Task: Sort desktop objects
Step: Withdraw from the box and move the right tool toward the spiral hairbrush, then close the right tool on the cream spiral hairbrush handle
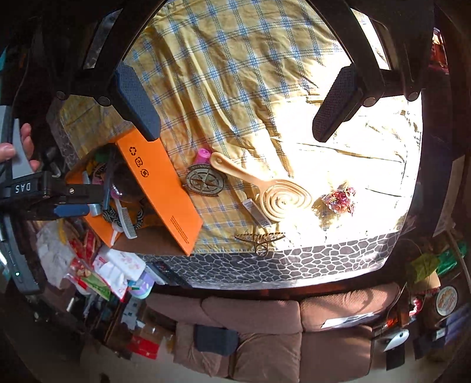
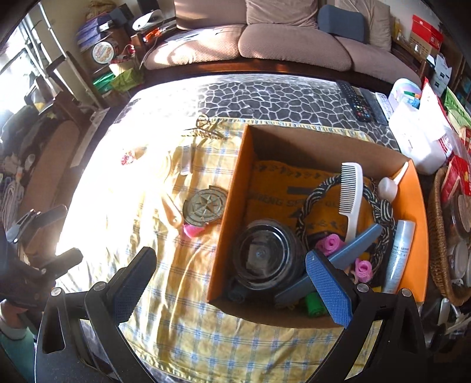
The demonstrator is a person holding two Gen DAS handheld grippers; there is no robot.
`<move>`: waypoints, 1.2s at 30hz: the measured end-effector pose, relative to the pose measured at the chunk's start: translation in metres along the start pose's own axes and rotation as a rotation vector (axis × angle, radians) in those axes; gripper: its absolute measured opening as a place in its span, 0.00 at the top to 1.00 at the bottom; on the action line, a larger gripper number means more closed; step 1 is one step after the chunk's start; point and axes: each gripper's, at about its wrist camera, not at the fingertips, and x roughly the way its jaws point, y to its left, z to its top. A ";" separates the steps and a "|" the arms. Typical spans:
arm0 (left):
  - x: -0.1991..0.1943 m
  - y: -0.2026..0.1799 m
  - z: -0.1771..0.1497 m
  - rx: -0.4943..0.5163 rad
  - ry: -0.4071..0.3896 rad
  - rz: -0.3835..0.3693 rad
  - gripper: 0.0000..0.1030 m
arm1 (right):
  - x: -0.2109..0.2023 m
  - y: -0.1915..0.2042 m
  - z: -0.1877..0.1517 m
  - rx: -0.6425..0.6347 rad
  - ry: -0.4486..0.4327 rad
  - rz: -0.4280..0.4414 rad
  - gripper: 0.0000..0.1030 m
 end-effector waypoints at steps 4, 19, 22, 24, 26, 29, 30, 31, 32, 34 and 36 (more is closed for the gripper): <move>-0.002 0.027 -0.011 -0.030 0.004 0.013 0.00 | 0.011 0.026 0.008 -0.034 0.008 0.008 0.00; 0.025 0.088 -0.033 -0.114 0.033 0.004 0.00 | 0.076 0.090 0.036 -0.093 0.040 0.053 0.01; 0.031 0.106 -0.026 -0.176 0.023 -0.008 0.00 | 0.090 0.099 0.041 -0.112 0.040 0.060 0.02; 0.035 0.117 -0.020 -0.208 0.013 0.000 0.00 | 0.101 0.105 0.044 -0.128 0.039 0.054 0.04; 0.039 0.127 -0.012 -0.227 -0.009 0.018 0.00 | 0.113 0.108 0.045 -0.144 0.040 0.035 0.09; 0.049 0.142 0.001 -0.275 -0.015 0.012 0.01 | 0.130 0.111 0.047 -0.159 0.059 0.033 0.17; 0.054 0.145 0.005 -0.289 -0.014 0.006 0.02 | 0.136 0.112 0.047 -0.163 0.067 0.038 0.18; 0.058 0.147 0.009 -0.298 -0.014 0.002 0.05 | 0.141 0.112 0.047 -0.166 0.071 0.037 0.21; 0.062 0.149 0.013 -0.303 -0.015 0.004 0.07 | 0.144 0.112 0.047 -0.172 0.073 0.033 0.23; 0.073 0.148 0.021 -0.309 -0.008 0.003 0.17 | 0.150 0.114 0.047 -0.187 0.069 0.031 0.29; 0.085 0.147 0.027 -0.313 0.005 -0.005 0.24 | 0.156 0.116 0.047 -0.199 0.073 0.033 0.30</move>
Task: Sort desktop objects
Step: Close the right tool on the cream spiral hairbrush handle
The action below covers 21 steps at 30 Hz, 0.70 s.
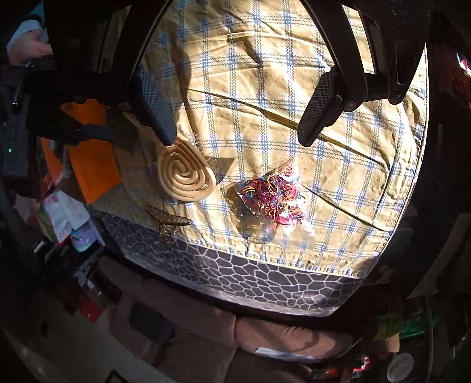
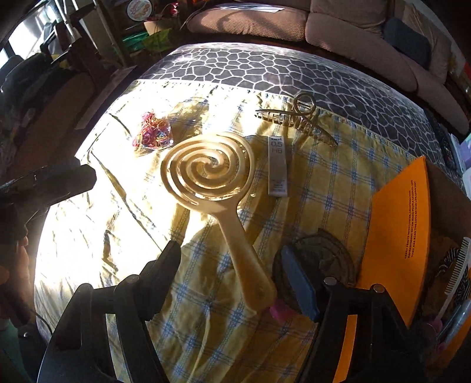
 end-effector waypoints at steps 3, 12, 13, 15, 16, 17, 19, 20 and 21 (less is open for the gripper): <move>0.019 -0.008 0.005 -0.002 0.020 -0.007 0.27 | 0.010 0.002 0.001 -0.011 0.013 0.001 0.38; 0.066 -0.027 0.008 -0.014 0.082 -0.033 0.45 | 0.033 -0.003 0.003 0.022 0.041 0.040 0.42; 0.070 -0.028 0.009 -0.016 0.086 -0.034 0.45 | 0.035 -0.005 0.003 0.028 0.043 0.043 0.42; 0.074 -0.030 0.009 -0.022 0.088 -0.044 0.45 | 0.039 -0.008 0.002 0.045 0.045 0.060 0.49; 0.077 -0.030 0.009 -0.026 0.089 -0.049 0.45 | 0.041 -0.010 0.001 0.054 0.046 0.067 0.58; 0.078 -0.031 0.009 -0.028 0.090 -0.054 0.45 | 0.042 -0.011 0.001 0.062 0.048 0.072 0.61; 0.082 -0.032 0.008 -0.032 0.093 -0.060 0.45 | 0.043 -0.013 0.000 0.064 0.041 0.075 0.64; 0.083 -0.032 0.007 -0.033 0.092 -0.065 0.45 | 0.042 -0.013 0.001 0.063 0.038 0.075 0.65; 0.084 -0.033 0.007 -0.033 0.087 -0.074 0.49 | 0.043 -0.013 0.001 0.062 0.039 0.075 0.68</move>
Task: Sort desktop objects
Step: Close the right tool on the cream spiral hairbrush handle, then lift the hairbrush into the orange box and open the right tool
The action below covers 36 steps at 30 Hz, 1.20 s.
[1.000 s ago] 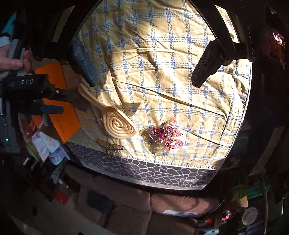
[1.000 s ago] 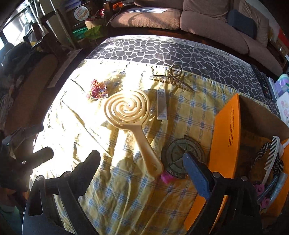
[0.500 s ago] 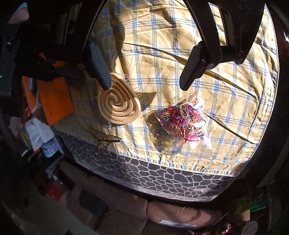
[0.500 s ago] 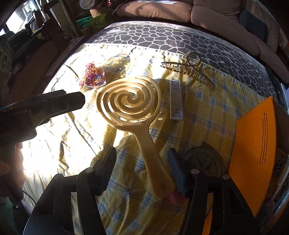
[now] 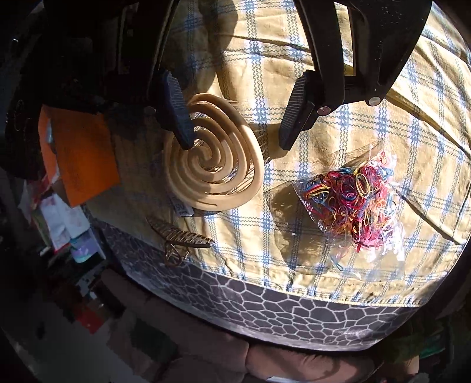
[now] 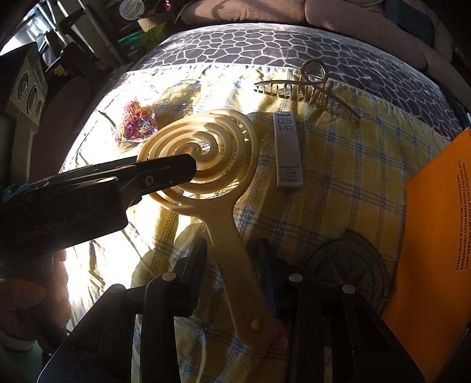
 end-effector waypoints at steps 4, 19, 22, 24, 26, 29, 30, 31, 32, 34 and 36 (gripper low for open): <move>-0.004 -0.009 0.000 0.028 -0.040 0.002 0.62 | -0.001 0.000 0.000 -0.012 0.001 0.011 0.75; -0.054 -0.024 0.003 0.039 -0.106 -0.023 0.70 | -0.041 0.025 -0.009 -0.068 -0.052 0.037 0.81; -0.072 -0.037 0.005 0.049 -0.130 -0.032 0.71 | -0.062 0.029 -0.011 -0.085 -0.079 0.033 0.82; -0.084 -0.048 0.007 0.060 -0.144 -0.036 0.71 | -0.077 0.030 -0.012 -0.088 -0.097 0.031 0.82; -0.094 -0.060 0.009 0.070 -0.157 -0.040 0.70 | -0.092 0.028 -0.014 -0.086 -0.115 0.031 0.82; -0.108 -0.081 0.011 0.089 -0.175 -0.051 0.70 | -0.114 0.024 -0.018 -0.081 -0.144 0.025 0.82; -0.111 -0.089 0.012 0.096 -0.180 -0.056 0.70 | -0.121 0.022 -0.020 -0.078 -0.153 0.022 0.83; -0.114 -0.097 0.013 0.104 -0.184 -0.060 0.71 | -0.128 0.019 -0.022 -0.076 -0.161 0.020 0.83; -0.116 -0.106 0.013 0.112 -0.187 -0.065 0.71 | -0.135 0.015 -0.024 -0.073 -0.168 0.017 0.83; -0.120 -0.123 0.014 0.131 -0.192 -0.075 0.70 | -0.148 0.007 -0.028 -0.063 -0.182 0.009 0.83; -0.122 -0.143 0.014 0.149 -0.194 -0.089 0.70 | -0.159 -0.004 -0.032 -0.051 -0.195 0.002 0.83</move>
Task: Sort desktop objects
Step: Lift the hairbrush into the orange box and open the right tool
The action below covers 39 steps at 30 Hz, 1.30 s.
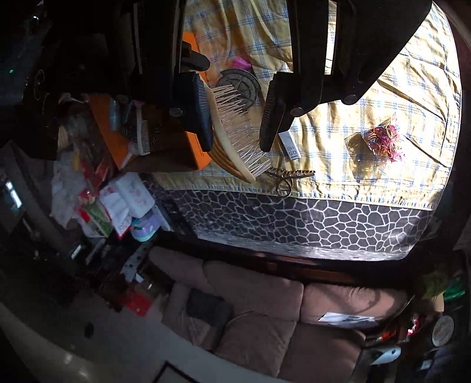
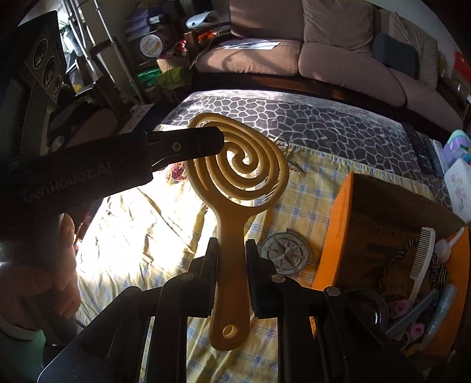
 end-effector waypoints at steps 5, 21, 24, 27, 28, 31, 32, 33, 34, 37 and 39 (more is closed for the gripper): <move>0.012 -0.048 0.006 0.047 0.007 -0.026 0.71 | -0.024 -0.036 -0.011 0.051 -0.027 -0.012 0.83; 0.115 -0.182 -0.022 0.197 0.132 -0.052 0.71 | -0.042 -0.194 -0.077 0.385 -0.053 0.067 0.89; 0.123 -0.186 -0.028 0.214 0.148 -0.045 0.71 | -0.041 -0.212 -0.091 0.411 -0.041 0.049 0.89; 0.125 -0.182 -0.031 0.217 0.160 -0.029 0.71 | -0.042 -0.222 -0.098 0.420 -0.031 0.025 0.89; 0.125 -0.180 -0.032 0.212 0.165 -0.027 0.71 | -0.042 -0.224 -0.100 0.421 -0.031 0.021 0.88; 0.123 -0.172 -0.035 0.207 0.177 -0.007 0.71 | -0.046 -0.223 -0.101 0.418 -0.031 0.009 0.88; 0.121 -0.169 -0.036 0.204 0.179 0.000 0.71 | -0.047 -0.221 -0.100 0.408 -0.030 -0.003 0.88; 0.119 -0.166 -0.038 0.199 0.181 0.003 0.71 | -0.049 -0.218 -0.099 0.396 -0.028 -0.016 0.88; 0.117 -0.164 -0.039 0.197 0.183 0.006 0.71 | -0.050 -0.215 -0.098 0.386 -0.028 -0.025 0.88; 0.112 -0.158 -0.045 0.199 0.193 0.018 0.71 | -0.053 -0.209 -0.096 0.375 -0.024 -0.045 0.88; 0.107 -0.155 -0.051 0.210 0.199 0.031 0.71 | -0.055 -0.207 -0.095 0.369 -0.020 -0.062 0.88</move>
